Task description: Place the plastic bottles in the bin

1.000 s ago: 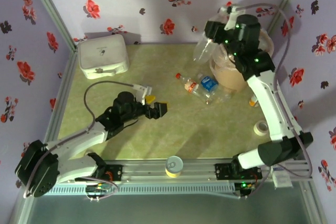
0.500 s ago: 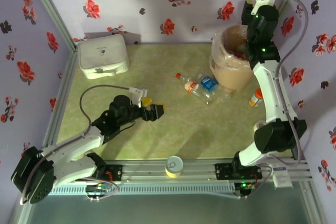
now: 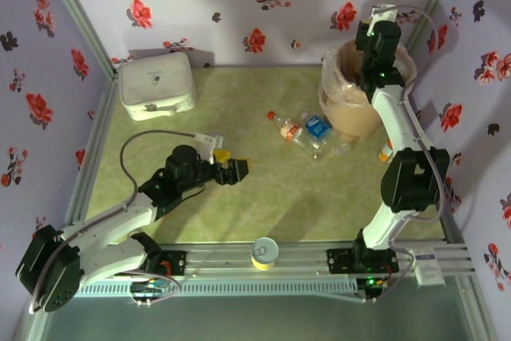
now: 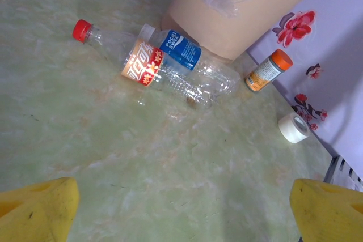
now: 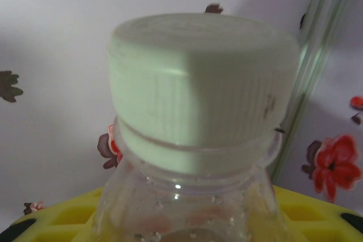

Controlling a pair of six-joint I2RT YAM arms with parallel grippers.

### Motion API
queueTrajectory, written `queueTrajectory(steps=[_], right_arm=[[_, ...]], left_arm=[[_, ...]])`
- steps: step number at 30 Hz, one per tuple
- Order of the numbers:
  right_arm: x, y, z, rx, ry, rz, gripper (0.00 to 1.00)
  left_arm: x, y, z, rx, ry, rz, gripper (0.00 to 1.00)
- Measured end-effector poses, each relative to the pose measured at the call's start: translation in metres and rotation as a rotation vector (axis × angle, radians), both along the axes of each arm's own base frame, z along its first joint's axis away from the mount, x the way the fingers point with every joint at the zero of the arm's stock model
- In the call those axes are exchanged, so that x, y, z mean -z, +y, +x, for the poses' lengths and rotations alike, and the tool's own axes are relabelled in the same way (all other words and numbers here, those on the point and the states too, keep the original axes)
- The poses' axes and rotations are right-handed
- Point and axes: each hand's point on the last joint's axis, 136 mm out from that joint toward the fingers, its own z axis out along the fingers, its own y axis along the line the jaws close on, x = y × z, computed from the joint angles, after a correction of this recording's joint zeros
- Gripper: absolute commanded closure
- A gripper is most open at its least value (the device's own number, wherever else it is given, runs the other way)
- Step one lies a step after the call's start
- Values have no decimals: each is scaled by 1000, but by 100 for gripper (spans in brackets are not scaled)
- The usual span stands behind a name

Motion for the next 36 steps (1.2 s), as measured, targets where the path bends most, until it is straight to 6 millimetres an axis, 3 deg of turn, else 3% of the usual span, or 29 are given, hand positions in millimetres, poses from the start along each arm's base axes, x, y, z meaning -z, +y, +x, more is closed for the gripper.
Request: queueTrajectory(steps=[8,11,19,25,28,36], right_arm=[[29,0,14,-33,36,79,56],[45,2,14,-45,61,99,55],[57,-2,12,-34,15,120,53],[88,-6,7,-17,56,161,50],[87,-5,3,-18,52,171,44],[97,3,-5,-27,230,138,13]], left_arm=[[-1,2,1,-12,-4,1,4],[1,2,2,-12,-1,5,4],[11,0,3,-13,21,26,4],[16,0,4,-13,33,36,4],[16,-1,4,-12,32,36,4],[16,-1,4,-12,32,35,4]])
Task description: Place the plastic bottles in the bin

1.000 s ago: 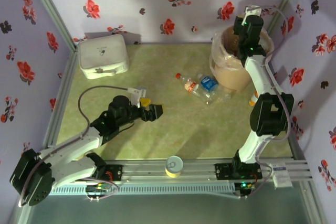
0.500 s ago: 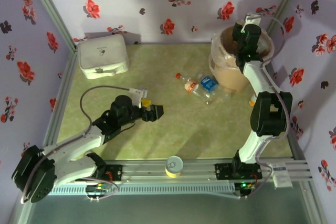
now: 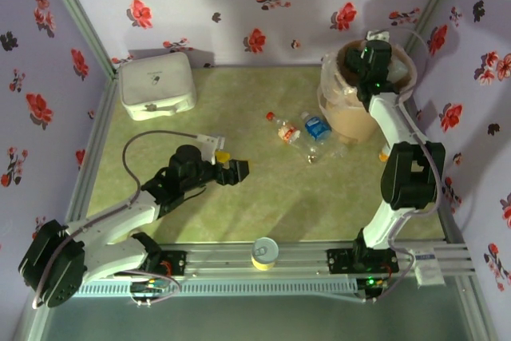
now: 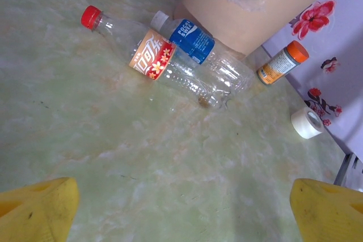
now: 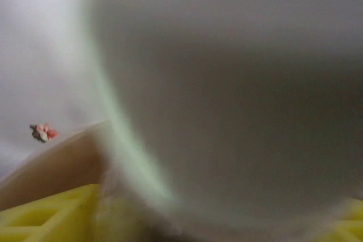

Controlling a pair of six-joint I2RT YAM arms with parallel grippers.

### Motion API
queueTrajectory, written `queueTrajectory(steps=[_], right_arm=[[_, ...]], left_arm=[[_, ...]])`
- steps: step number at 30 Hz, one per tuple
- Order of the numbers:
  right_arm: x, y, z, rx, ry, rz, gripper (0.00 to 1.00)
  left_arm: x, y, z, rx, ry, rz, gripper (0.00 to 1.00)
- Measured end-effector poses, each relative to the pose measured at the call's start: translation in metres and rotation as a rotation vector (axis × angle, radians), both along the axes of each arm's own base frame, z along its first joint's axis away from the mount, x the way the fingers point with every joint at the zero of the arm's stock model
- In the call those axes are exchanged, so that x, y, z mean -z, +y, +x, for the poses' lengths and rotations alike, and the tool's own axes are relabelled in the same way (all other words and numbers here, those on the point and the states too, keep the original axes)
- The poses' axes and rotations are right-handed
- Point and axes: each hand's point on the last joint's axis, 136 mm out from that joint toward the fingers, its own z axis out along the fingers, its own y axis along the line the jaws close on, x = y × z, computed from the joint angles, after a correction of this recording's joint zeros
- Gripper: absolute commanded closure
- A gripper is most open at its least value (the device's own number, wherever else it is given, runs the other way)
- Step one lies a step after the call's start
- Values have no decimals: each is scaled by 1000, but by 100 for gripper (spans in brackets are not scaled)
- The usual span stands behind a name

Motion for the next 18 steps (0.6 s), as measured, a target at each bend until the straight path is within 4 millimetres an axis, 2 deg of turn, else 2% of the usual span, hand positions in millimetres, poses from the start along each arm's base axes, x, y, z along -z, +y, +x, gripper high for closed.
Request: queueTrajectory(steps=[2,4,5,9,12,18], right_arm=[[-10,0,-4,-3,42,-11,11],[-32,-2,-6,3,44,-18,10],[-44,-4,-8,9,37,-20,6],[-82,-10,-22,30,10,-29,9],[-102,-16,-32,49,-6,-24,18],[-128,-27,-40,77,-35,11,57]], left_arm=[[0,0,0,-1,0,-1,4],[0,0,0,-1,2,-2,4],[0,0,1,-2,2,-3,4],[2,-1,1,-2,7,-2,4],[2,-1,1,-3,8,-3,4],[1,-1,1,-7,14,-10,4]])
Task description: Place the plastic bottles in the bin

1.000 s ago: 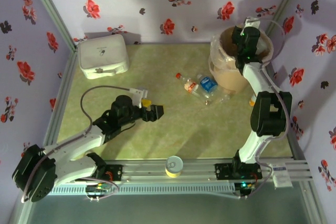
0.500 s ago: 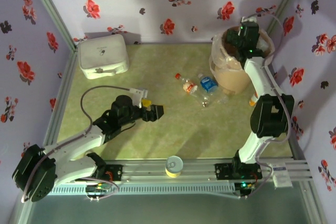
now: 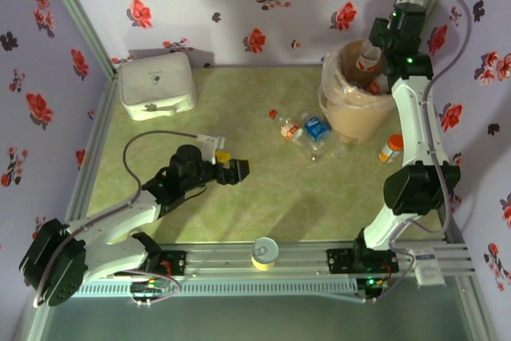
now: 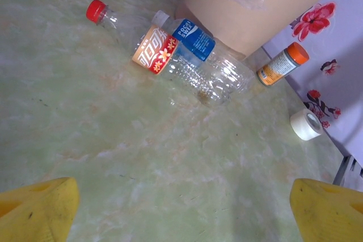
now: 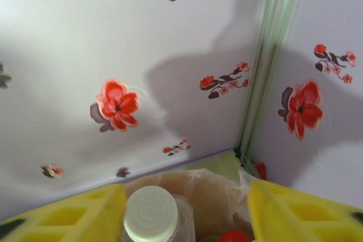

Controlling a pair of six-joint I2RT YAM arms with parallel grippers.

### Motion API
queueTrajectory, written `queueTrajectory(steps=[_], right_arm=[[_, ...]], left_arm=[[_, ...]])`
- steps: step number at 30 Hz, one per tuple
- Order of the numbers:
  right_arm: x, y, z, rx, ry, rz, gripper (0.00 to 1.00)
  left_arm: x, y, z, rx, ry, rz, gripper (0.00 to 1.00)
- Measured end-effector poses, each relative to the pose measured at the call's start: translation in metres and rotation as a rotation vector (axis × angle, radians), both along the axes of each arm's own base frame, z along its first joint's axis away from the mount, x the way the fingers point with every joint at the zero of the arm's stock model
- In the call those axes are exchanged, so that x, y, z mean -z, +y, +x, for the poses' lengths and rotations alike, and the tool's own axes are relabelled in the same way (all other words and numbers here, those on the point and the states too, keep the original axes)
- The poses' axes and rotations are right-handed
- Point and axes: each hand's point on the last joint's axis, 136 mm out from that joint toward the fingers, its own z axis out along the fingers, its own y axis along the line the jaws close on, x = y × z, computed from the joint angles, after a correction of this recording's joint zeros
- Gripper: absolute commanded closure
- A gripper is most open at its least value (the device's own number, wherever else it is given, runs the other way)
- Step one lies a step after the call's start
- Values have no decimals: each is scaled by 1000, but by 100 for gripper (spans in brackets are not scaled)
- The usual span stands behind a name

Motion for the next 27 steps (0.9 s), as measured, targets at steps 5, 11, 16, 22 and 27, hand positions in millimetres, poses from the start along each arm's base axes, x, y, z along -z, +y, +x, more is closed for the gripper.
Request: queueTrajectory(steps=[5,11,16,22,27], right_arm=[[-20,-2,8,1,-43,28,70],[-3,-1,23,-10,1,51,79],[42,-9,32,5,90,70,80],[100,-13,32,13,157,98,81],[101,-15,31,14,121,97,80]], left_arm=[[-3,4,-4,-2,-8,-12,4],[-2,5,-3,-7,-8,-11,4],[-1,6,-4,-7,-8,-11,4],[1,7,-5,-7,-7,-10,4],[1,7,-5,-7,-7,-9,4]])
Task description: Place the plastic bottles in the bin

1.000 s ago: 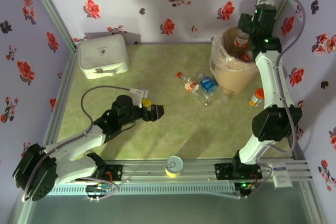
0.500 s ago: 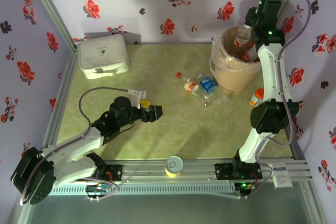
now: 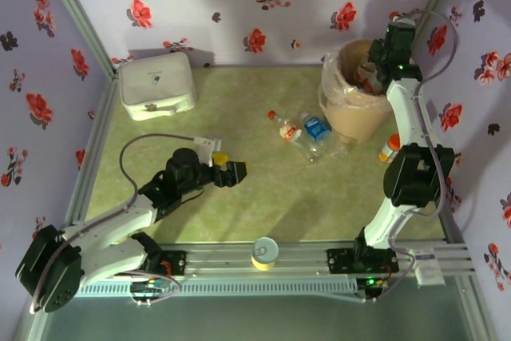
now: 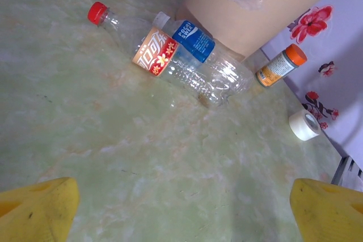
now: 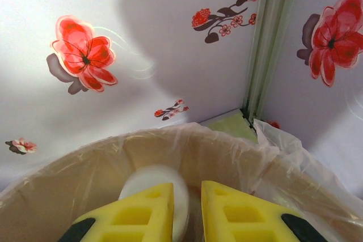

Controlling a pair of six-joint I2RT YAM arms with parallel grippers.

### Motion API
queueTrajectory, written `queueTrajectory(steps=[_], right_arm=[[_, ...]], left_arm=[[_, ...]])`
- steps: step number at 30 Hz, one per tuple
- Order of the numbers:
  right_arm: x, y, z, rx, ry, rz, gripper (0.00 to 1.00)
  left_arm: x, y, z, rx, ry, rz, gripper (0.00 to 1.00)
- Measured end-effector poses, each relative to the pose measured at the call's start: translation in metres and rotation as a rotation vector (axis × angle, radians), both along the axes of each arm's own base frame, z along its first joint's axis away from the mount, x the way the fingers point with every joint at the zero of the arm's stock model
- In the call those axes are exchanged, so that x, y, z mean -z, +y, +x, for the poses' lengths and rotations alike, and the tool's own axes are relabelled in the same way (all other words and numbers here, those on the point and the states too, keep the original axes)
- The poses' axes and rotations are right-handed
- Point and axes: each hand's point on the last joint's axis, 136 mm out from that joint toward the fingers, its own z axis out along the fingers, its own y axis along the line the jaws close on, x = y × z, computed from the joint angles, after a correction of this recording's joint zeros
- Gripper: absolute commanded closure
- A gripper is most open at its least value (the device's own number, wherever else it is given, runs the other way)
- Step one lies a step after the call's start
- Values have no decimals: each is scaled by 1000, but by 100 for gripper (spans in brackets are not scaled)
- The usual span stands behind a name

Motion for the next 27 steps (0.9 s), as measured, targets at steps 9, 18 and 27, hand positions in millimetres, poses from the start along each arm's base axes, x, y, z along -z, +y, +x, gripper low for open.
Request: queueTrajectory(steps=[9,18,27], right_arm=[[2,4,3,-21,40,12,80],[-7,12,-9,-38,113,16,42],[-129,37,-41,-92,-77,-52,14]], left_arm=[[15,-2,3,-3,40,26,4],[12,-4,4,-7,45,17,4],[20,-5,7,-19,74,24,3]])
